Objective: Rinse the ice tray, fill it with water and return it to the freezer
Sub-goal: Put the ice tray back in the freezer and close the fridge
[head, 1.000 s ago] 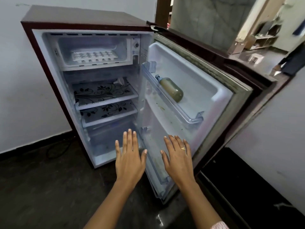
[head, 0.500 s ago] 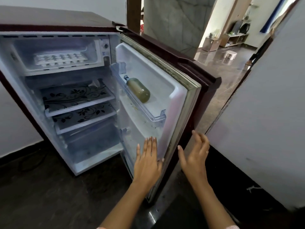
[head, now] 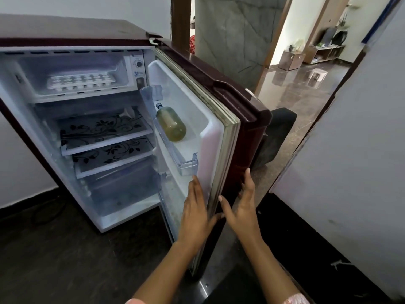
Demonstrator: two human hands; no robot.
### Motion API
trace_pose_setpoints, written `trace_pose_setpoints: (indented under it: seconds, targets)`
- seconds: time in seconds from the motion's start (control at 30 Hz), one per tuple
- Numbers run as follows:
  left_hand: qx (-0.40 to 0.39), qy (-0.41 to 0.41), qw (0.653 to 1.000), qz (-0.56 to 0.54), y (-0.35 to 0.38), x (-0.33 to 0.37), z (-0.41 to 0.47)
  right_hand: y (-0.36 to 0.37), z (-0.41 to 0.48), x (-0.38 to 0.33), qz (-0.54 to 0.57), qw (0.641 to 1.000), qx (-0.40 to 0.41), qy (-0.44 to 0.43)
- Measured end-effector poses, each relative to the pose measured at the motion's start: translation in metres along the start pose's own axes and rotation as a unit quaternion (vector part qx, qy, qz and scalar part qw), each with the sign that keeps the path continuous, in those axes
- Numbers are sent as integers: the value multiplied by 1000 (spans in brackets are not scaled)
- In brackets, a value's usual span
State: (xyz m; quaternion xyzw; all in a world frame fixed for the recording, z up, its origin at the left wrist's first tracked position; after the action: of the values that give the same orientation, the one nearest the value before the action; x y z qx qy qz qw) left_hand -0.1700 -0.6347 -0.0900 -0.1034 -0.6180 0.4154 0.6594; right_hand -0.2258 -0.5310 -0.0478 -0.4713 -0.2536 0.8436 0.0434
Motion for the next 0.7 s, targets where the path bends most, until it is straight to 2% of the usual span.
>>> trace_pose_setpoints:
  seconds: [0.2, 0.5, 0.7]
  targets:
    - [21, -48, 998, 25, -17, -18, -11, 10, -11, -20, -40, 997, 12, -66]
    - [113, -119, 986, 36, -66, -52, -33, 54, -32, -60, -36, 987, -57, -148]
    - [167, -134, 974, 72, -107, -81, -51, 91, -40, -88, -174, 959, -98, -200]
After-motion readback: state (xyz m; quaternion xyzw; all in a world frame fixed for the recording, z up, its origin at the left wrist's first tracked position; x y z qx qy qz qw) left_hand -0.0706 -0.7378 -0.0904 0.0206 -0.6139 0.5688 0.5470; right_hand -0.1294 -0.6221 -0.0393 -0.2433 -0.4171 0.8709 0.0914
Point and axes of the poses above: each hand's wrist, its own z-axis towards the middle knuckle, its own y-axis out of the palm, x = y × z, the point moved 10 cm from there along z, towards the middle knuckle, and after that the axes turned 3 degrees about y, right-handed, at the moved point
